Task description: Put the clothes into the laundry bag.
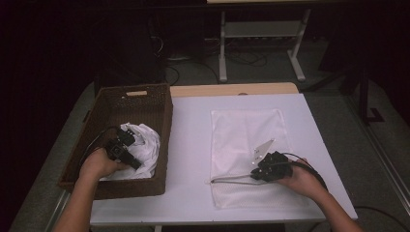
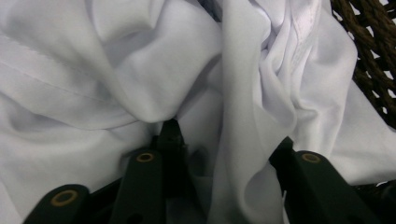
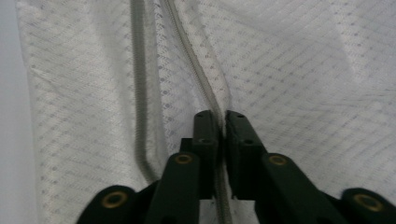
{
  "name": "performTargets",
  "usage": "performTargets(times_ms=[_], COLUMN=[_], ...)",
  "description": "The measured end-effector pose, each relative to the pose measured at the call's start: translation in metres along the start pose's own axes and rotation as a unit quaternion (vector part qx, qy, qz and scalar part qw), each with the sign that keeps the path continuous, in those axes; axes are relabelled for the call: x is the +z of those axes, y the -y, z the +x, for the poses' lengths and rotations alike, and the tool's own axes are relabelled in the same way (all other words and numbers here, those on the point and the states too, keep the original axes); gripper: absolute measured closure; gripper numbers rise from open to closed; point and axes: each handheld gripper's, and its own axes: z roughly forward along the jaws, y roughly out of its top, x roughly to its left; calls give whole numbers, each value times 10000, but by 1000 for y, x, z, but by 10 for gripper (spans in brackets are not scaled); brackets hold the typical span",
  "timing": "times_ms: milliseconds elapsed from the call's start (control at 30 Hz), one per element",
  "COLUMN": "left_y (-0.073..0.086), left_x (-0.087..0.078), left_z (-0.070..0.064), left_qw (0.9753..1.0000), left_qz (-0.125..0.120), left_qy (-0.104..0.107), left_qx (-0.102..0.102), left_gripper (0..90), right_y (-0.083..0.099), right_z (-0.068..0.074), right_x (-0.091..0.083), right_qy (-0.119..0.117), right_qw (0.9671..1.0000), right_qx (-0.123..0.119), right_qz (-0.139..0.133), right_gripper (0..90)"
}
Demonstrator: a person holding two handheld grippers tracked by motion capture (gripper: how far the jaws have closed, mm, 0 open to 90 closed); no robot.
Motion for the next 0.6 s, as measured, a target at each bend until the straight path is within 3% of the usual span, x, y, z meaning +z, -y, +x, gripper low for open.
performTargets(times_ms=[200, 367, 600], left_y=[0, 3, 5], left_x=[-2, -5, -15], left_z=[2, 8, 21], left_qw=[9997, 9984, 9933], left_qz=[-32, -227, -668], left_qy=[117, 300, 530], left_qx=[-189, -412, -777], left_gripper=[676, 705, 723], right_y=[1, 1, -6], right_z=[-9, -15, -26], right_x=[-5, -12, -19], right_qy=[-118, -123, -104], right_qw=[9995, 9986, 9976], right_qx=[239, 387, 495], right_qz=[-178, -340, -479], right_gripper=[864, 864, 864])
